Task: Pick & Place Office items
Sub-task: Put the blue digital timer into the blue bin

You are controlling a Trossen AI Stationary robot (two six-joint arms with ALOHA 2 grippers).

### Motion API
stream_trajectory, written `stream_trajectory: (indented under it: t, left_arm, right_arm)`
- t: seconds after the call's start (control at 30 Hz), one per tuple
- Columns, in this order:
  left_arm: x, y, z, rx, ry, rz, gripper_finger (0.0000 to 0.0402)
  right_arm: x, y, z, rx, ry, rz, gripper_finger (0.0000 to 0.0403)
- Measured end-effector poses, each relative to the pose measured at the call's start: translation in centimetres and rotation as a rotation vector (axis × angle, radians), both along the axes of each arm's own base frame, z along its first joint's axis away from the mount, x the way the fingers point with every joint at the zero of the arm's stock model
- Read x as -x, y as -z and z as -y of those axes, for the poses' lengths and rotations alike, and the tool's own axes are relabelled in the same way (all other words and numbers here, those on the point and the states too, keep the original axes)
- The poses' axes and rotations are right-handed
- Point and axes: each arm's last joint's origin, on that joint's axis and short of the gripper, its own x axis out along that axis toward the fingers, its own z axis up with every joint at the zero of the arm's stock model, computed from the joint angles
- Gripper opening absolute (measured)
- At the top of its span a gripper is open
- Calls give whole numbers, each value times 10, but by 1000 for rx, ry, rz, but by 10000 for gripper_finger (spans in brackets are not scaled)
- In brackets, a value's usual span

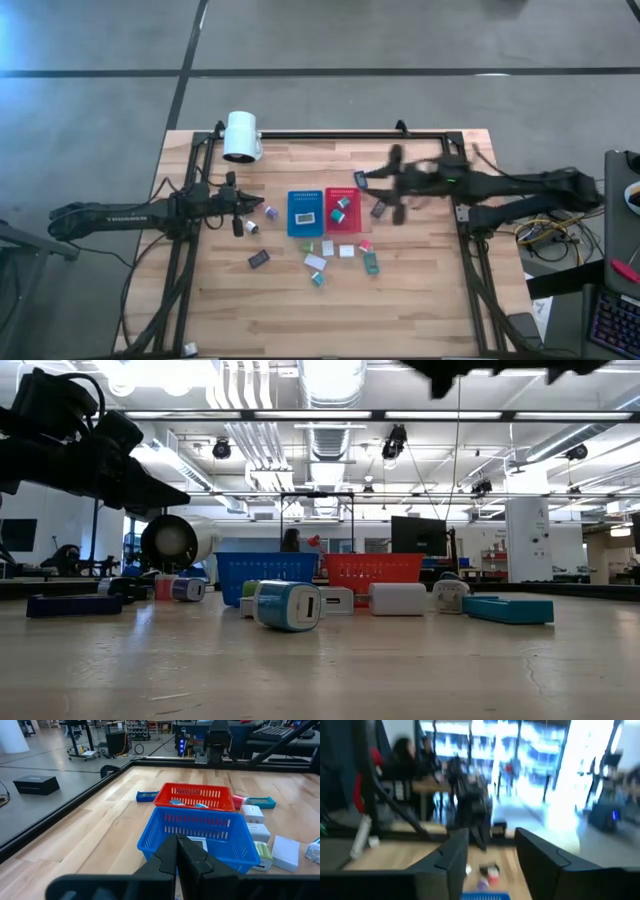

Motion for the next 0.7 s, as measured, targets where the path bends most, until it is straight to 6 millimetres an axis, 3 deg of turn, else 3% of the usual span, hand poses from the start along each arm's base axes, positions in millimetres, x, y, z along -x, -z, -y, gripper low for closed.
stream_trajectory:
  t: [0.13, 0.33, 0.5, 0.7]
  left_arm:
    - [0, 0, 0, 28, -6, 7, 12]
    - [0, 0, 0, 51, -11, 13, 10]
    - [0, -1, 0, 53, -11, 17, 10]
    - [0, 0, 0, 53, -12, 17, 10]
  right_arm:
    - [38, 16, -3, 14, 13, 52, 93]
    - [72, 61, -6, 40, 24, 226, 16]
    - [89, 84, -6, 8, 29, 213, 9]
    - [104, 91, -6, 3, 61, 216, 8]
